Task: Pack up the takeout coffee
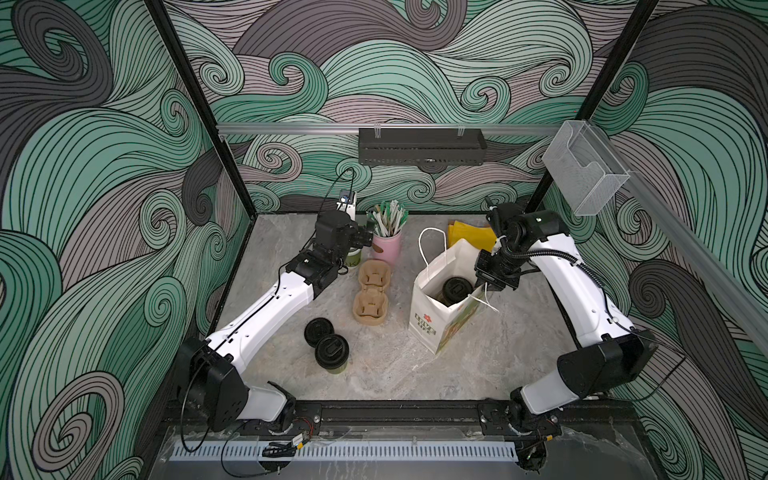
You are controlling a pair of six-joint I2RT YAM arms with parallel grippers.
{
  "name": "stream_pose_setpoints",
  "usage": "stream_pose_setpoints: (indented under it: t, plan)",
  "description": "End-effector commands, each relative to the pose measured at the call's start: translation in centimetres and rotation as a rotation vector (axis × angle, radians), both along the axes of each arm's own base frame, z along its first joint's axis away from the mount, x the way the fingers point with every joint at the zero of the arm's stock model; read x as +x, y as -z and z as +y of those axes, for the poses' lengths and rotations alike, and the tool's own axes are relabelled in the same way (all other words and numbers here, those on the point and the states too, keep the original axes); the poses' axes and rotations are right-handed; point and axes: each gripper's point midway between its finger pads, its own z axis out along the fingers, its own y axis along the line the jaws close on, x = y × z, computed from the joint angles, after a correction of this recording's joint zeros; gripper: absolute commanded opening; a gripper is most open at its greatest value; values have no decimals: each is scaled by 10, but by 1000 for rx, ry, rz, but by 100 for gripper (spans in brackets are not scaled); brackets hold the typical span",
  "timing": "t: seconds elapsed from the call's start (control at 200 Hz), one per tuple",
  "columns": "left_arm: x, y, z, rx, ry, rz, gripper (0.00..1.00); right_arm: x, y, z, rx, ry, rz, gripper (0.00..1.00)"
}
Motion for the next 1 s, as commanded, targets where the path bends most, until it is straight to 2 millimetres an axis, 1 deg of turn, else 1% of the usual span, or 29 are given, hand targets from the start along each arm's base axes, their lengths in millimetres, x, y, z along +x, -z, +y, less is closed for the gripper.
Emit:
stream_pose_setpoints:
  t: [0.0,0.05,0.145,0.235,0.47,0.61,0.715,0.75,0.82,0.886,0.996]
  plan:
    - [7,-15,5,-4,-37,-57,99,-6,-7,-12,-27,-20,2,17]
    - [9,-15,5,-6,-40,-57,99,-5,-9,-14,-28,-19,4,13]
    - [10,-14,3,-3,-33,-51,99,-1,-14,-14,-25,-30,-16,11]
    - [9,-10,3,1,-29,-43,98,-2,-14,-16,-39,-58,-9,10]
    - [0,-7,-2,33,36,-35,98,-3,-13,-27,-100,-114,10,9]
    - [-11,-6,-1,37,62,-33,99,0,-10,-38,-144,-114,11,11]
    - [-21,-9,1,28,79,-42,99,5,-12,-44,-168,-119,-1,17]
    - [-25,-10,2,21,84,-43,99,5,-12,-44,-167,-123,-7,20]
    - [-35,-12,6,-7,87,-39,98,6,-16,-44,-162,-133,-22,33]
    - [-46,-14,10,-42,87,-17,99,5,-24,-43,-150,-140,-54,50]
    - [-65,-14,22,-108,51,94,99,1,-42,-45,-145,-148,-125,68]
